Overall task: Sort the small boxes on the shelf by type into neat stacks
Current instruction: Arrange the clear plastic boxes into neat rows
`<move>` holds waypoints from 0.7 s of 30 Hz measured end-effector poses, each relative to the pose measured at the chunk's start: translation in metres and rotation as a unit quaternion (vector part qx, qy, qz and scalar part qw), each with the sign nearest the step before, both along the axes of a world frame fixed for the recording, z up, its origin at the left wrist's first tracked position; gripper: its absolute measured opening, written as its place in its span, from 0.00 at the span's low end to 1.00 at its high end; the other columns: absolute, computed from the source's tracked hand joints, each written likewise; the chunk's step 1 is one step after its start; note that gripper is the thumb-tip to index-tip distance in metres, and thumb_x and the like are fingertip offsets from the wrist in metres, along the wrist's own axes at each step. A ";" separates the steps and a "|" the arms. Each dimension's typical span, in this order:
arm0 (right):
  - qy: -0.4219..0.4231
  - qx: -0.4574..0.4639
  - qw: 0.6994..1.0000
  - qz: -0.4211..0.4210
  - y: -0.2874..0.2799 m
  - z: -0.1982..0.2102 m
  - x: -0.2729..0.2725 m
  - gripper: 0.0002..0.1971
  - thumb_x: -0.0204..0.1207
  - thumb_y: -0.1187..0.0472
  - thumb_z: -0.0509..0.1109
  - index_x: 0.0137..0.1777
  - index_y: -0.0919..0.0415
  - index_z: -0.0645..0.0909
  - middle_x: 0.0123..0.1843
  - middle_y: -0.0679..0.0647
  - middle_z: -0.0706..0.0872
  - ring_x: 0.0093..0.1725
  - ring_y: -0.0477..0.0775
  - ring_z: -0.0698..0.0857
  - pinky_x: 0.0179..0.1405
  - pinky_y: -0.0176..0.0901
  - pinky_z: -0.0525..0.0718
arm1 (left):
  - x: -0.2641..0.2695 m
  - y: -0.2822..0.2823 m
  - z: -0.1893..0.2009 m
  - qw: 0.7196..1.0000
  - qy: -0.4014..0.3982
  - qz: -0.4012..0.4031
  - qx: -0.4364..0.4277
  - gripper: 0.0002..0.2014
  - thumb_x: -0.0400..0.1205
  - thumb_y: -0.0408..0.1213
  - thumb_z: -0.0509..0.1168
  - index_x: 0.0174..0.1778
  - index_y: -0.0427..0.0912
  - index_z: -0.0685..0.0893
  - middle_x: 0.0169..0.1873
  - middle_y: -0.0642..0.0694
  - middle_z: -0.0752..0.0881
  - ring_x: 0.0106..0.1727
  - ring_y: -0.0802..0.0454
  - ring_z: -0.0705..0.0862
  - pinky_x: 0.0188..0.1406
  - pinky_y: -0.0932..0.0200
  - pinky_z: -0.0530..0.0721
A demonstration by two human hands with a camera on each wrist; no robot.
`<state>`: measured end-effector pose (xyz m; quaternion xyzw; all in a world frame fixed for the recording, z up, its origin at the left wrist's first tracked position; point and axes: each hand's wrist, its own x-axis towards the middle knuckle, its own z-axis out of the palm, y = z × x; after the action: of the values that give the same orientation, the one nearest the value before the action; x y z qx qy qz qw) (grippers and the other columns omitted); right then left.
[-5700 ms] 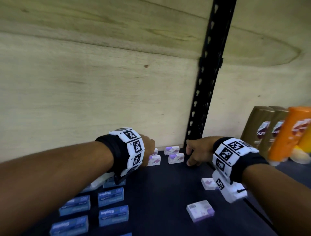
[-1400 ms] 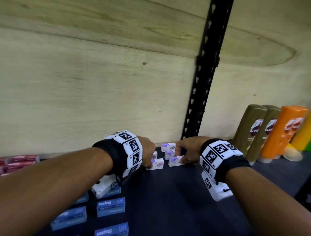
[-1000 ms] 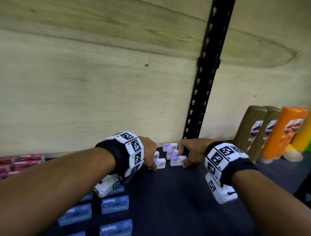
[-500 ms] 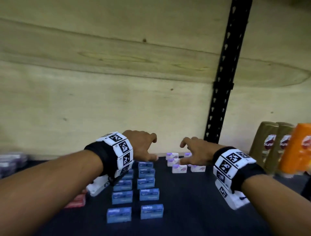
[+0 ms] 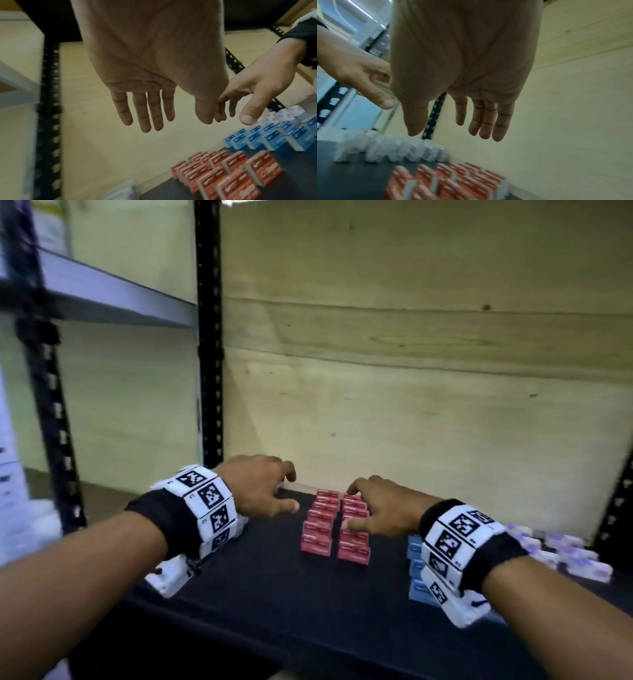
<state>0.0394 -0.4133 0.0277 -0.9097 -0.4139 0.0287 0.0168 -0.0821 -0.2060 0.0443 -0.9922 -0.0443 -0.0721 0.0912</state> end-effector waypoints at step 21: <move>-0.048 -0.030 0.985 0.166 0.195 -0.029 -0.095 0.21 0.80 0.47 0.68 0.70 0.54 0.75 0.65 0.56 0.81 0.61 0.58 0.81 0.56 0.48 0.78 | -0.087 0.161 -0.056 0.984 0.031 0.125 -0.121 0.18 0.86 0.47 0.56 0.73 0.59 0.74 0.68 0.47 0.77 0.67 0.47 0.77 0.66 0.51 0.76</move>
<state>-0.0557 -0.2179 -0.0011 -0.8289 -0.5583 -0.0001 -0.0350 -0.1687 -0.0452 -0.0116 -0.9844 -0.1733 -0.0237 -0.0199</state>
